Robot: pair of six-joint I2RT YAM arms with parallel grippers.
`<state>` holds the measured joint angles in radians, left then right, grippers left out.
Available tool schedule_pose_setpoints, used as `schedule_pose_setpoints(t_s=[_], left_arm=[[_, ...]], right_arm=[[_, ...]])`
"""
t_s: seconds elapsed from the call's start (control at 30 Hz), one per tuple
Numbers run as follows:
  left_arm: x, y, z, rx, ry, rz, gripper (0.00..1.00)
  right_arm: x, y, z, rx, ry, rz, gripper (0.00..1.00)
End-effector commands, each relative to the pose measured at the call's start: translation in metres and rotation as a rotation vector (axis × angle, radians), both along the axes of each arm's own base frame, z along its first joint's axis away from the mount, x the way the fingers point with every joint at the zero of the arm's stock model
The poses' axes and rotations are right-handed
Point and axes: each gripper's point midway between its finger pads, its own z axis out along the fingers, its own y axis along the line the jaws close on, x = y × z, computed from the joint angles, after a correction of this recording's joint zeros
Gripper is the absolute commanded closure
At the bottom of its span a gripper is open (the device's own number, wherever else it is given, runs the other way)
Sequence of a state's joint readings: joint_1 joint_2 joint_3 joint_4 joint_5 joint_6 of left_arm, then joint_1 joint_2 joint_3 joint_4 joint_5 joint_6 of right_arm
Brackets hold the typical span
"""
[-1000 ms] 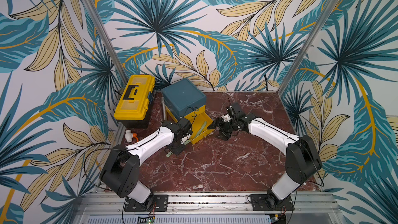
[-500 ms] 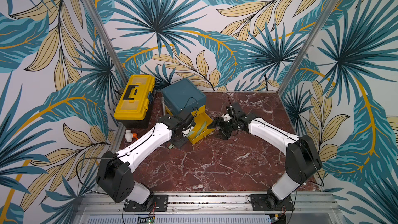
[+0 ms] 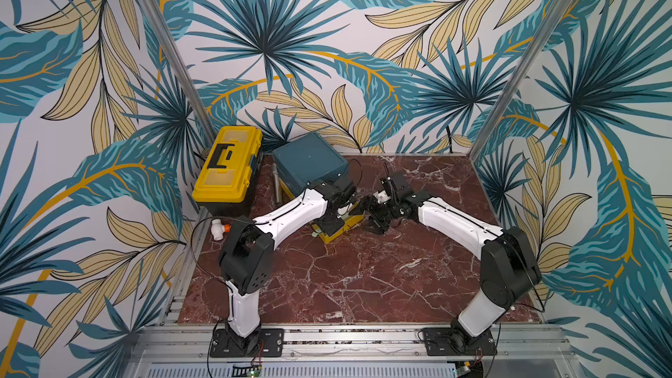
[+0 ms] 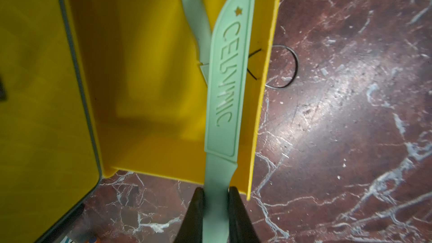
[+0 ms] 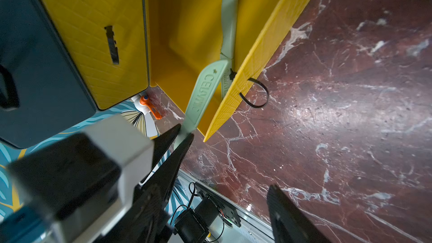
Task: Place the fruit knives into the drawer by color
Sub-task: Place the fruit knife in the drawer, then close the drawer in the storage box.
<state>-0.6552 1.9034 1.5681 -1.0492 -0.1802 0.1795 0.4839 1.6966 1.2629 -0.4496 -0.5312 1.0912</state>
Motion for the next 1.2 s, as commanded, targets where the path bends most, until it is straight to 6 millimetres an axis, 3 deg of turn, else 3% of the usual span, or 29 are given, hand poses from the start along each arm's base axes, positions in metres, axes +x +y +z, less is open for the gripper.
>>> schedule_pose_setpoints(t_s=[0.0,0.2,0.23,0.27,0.3,0.37,0.43,0.53,0.6,0.63,0.7,0.73,0.77,0.87,0.93,1.0,1.03,1.13,1.17], left_arm=[[0.03,-0.017,0.017,-0.074,-0.125,-0.007,1.0],[0.047,-0.029,0.019,-0.132,-0.22,0.003,1.0],[0.048,-0.031,0.018,-0.138,-0.218,0.003,0.89],[0.049,-0.032,0.017,-0.139,-0.212,0.006,0.61],[0.049,-0.032,0.017,-0.134,-0.204,0.008,0.45],[0.05,-0.028,0.019,-0.116,-0.203,0.024,0.2],[0.05,-0.027,0.028,-0.113,-0.21,0.032,0.12],[0.049,-0.024,0.055,-0.12,-0.226,0.052,0.11],[0.049,-0.023,0.079,-0.134,-0.244,0.061,0.1],[0.049,-0.023,0.092,-0.141,-0.259,0.065,0.07],[0.054,-0.022,0.115,-0.152,-0.3,0.07,0.04],[0.057,-0.023,0.128,-0.159,-0.331,0.068,0.01],[0.063,-0.022,0.139,-0.165,-0.367,0.071,0.0],[0.086,-0.01,0.164,-0.199,-0.439,0.141,0.0],[0.106,0.007,0.168,-0.218,-0.445,0.246,0.0],[0.123,0.021,0.165,-0.23,-0.446,0.324,0.11],[0.13,0.025,0.163,-0.237,-0.45,0.348,0.24],[0.148,0.033,0.153,-0.242,-0.442,0.382,0.93],[0.152,0.035,0.151,-0.254,-0.434,0.392,1.0]], right_arm=[[-0.007,-0.007,-0.013,-0.031,0.027,-0.004,0.26],[-0.012,-0.008,-0.025,-0.011,0.055,-0.025,0.26],[-0.012,-0.008,-0.027,-0.013,0.058,-0.028,0.26],[-0.012,-0.008,-0.026,-0.01,0.057,-0.03,0.26],[-0.012,-0.008,-0.026,-0.01,0.056,-0.031,0.26],[-0.012,-0.008,-0.026,-0.014,0.054,-0.031,0.26],[-0.012,-0.01,-0.027,-0.019,0.053,-0.037,0.26],[-0.011,-0.012,-0.031,-0.011,0.048,-0.064,0.27],[-0.01,-0.011,-0.035,0.009,0.047,-0.092,0.38],[-0.009,-0.012,-0.038,0.018,0.049,-0.111,0.47],[-0.003,-0.011,-0.044,0.043,0.038,-0.155,0.9],[-0.001,-0.012,-0.049,0.054,0.042,-0.178,1.0],[0.001,-0.011,-0.053,0.067,0.041,-0.201,1.0],[0.01,-0.007,-0.062,0.101,0.04,-0.235,1.0],[0.016,-0.005,-0.063,0.11,0.034,-0.243,1.0],[0.019,-0.005,-0.064,0.103,0.028,-0.25,1.0],[0.021,-0.006,-0.064,0.097,0.023,-0.257,1.0],[0.024,-0.007,-0.065,0.086,0.021,-0.267,1.0],[0.025,-0.007,-0.064,0.085,0.019,-0.269,1.0]])
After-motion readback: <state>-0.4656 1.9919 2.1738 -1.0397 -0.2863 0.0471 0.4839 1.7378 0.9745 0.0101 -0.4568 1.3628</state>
